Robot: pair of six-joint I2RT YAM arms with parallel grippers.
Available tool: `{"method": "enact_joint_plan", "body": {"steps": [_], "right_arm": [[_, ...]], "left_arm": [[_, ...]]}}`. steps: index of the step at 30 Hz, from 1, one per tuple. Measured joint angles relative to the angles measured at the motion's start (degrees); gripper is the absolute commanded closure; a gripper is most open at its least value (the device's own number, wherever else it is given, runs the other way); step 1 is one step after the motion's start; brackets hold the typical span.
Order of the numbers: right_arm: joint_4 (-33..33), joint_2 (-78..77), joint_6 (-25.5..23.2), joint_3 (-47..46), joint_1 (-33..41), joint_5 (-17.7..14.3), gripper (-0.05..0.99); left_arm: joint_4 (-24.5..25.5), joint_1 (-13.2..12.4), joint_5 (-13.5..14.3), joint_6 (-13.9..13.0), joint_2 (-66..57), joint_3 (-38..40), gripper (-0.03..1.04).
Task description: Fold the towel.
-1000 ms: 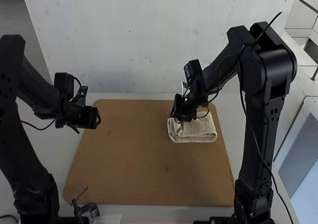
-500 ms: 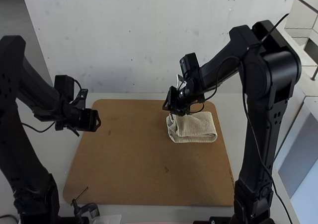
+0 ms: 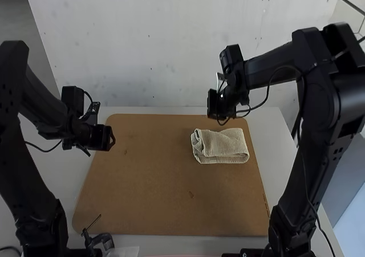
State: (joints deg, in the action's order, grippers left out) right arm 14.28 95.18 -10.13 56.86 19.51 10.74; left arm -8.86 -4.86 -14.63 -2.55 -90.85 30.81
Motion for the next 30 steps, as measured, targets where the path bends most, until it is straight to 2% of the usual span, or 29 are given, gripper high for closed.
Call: {"method": "enact_joint_plan", "body": {"steps": [4, 10, 16, 30], "right_arm": [[0.35, 3.76, 2.23, -1.09, 0.98, -0.96, 0.92], [0.13, 9.42, 2.71, -1.7, 3.67, -1.22, 0.92], [-5.9, 11.43, 0.98, -1.75, 6.88, -0.59, 0.92], [-7.85, 12.09, -1.07, -2.89, 8.15, 1.33, 0.91]], "left_arm": [[0.02, 0.0, 0.0, 0.02, 0.0, 0.0, 0.26], [0.02, 0.0, 0.0, 0.0, 0.0, 0.02, 0.26], [0.02, -0.02, 0.0, 0.0, 0.0, 0.0, 0.26], [-0.11, -0.48, 0.0, -0.02, 0.0, 0.0, 0.26]]}}
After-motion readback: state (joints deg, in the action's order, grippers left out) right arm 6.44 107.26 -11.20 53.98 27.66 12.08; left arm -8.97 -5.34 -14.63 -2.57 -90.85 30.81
